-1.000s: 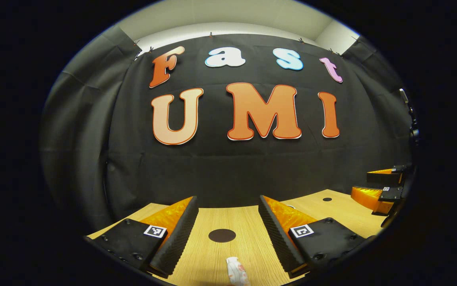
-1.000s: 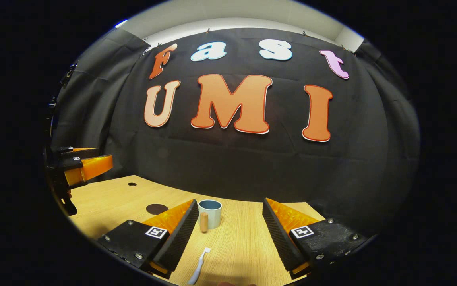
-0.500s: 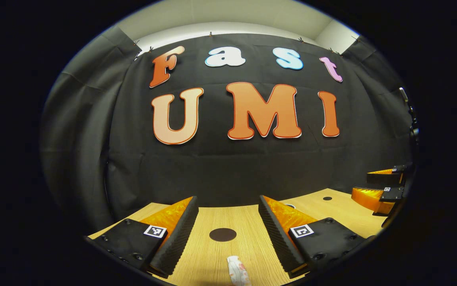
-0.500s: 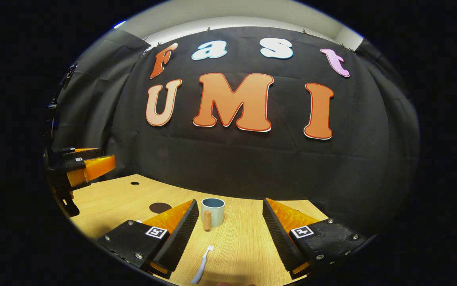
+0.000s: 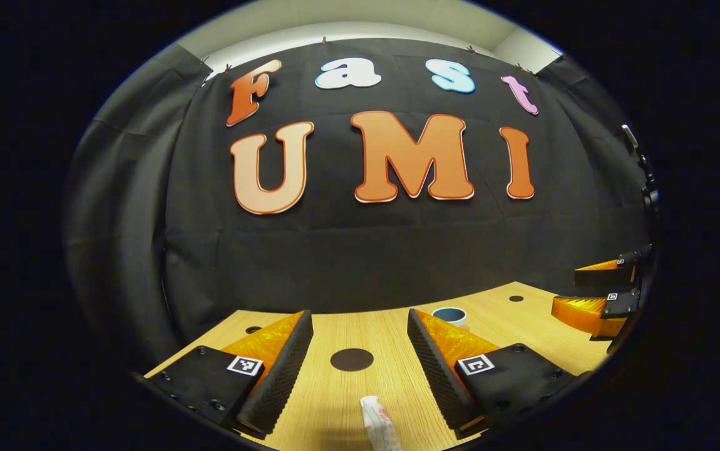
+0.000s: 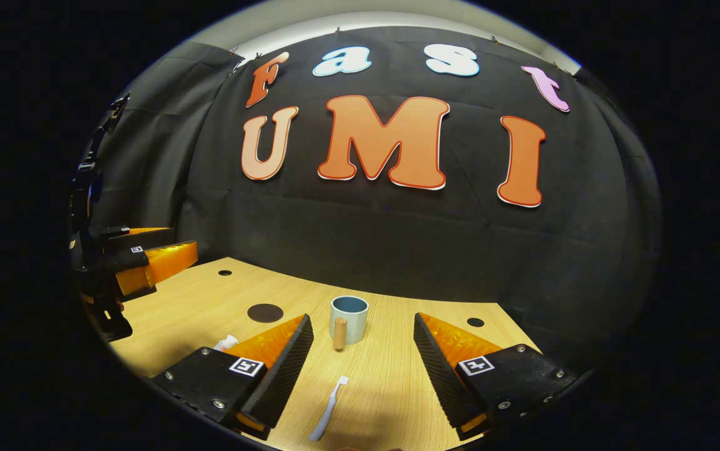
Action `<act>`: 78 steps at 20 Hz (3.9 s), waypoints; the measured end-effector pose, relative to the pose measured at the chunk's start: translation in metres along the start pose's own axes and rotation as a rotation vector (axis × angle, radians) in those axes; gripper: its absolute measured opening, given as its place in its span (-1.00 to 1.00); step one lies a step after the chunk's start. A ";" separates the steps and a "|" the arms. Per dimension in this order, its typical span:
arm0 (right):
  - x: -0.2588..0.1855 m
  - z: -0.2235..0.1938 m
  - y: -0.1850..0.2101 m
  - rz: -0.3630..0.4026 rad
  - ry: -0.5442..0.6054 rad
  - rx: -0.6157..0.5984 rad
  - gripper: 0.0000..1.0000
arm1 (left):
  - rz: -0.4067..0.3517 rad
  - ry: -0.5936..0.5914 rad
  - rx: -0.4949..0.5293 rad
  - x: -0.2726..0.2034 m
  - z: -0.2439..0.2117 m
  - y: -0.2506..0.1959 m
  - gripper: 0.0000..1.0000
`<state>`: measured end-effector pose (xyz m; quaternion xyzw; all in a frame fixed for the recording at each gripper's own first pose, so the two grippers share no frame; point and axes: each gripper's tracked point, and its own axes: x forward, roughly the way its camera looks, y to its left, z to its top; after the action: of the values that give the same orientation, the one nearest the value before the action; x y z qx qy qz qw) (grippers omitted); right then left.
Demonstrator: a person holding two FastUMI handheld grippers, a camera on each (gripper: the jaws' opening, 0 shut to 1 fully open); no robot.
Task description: Put the toothbrush and toothpaste on the desktop into the cup, then pick up the cup and place it on the coaster on the desktop.
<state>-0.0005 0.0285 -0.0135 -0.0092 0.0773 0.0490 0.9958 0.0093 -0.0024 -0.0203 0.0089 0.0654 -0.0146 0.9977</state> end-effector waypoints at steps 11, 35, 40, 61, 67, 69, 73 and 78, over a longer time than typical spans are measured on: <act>0.014 -0.045 0.026 0.112 0.233 0.017 0.94 | -0.040 0.297 -0.015 0.017 -0.080 -0.003 0.95; 0.036 -0.133 0.049 0.189 0.740 0.045 0.45 | -0.053 0.748 -0.079 0.023 -0.208 -0.007 0.96; 0.034 -0.150 0.058 0.196 0.830 0.041 0.11 | -0.073 0.813 -0.090 0.016 -0.218 -0.019 0.83; 0.043 -0.148 0.051 0.166 0.851 0.060 -0.90 | -0.050 0.804 -0.084 0.069 -0.161 -0.014 -0.73; 0.051 -0.139 0.051 0.170 0.760 0.060 -0.90 | -0.025 0.743 -0.085 0.071 -0.148 0.015 -0.74; 0.054 -0.135 0.051 0.175 0.721 0.055 -0.90 | -0.017 0.714 -0.078 0.065 -0.142 0.025 -0.74; 0.063 -0.120 0.053 0.185 0.637 0.075 -0.90 | -0.011 0.668 -0.072 0.057 -0.138 0.038 -0.74; 0.079 -0.082 0.041 0.163 0.488 0.067 -0.91 | 0.005 0.642 -0.072 0.056 -0.125 0.042 -0.74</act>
<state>0.0610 0.0745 -0.1076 0.0185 0.3173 0.1229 0.9402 0.0494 0.0402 -0.1509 -0.0220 0.3772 -0.0065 0.9258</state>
